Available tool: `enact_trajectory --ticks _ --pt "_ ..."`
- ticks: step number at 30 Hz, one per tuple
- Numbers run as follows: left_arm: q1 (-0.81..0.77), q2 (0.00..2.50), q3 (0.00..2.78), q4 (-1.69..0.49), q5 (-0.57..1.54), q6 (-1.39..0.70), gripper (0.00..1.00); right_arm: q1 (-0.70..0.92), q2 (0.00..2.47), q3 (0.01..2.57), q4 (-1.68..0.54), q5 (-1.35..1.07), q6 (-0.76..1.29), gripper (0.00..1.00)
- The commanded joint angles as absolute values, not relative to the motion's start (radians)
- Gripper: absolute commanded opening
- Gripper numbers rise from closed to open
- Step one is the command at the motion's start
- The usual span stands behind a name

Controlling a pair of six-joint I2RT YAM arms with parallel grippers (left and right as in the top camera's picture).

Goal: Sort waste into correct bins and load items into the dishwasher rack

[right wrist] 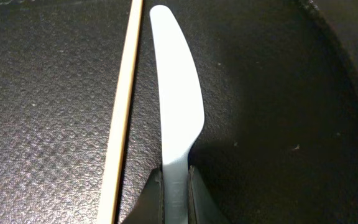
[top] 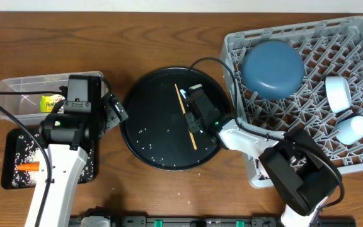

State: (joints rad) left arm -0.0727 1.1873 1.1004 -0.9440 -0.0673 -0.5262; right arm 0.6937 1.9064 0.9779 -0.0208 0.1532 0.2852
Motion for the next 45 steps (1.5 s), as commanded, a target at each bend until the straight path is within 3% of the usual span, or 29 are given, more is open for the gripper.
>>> enact_trajectory --ticks 1,45 --pt "-0.068 1.184 1.117 -0.949 -0.083 -0.524 0.98 0.704 1.941 0.968 -0.036 0.154 0.291 0.01" --pt "-0.068 1.184 1.117 -0.949 -0.083 -0.524 0.98 0.707 1.914 0.965 -0.138 0.215 0.276 0.01"
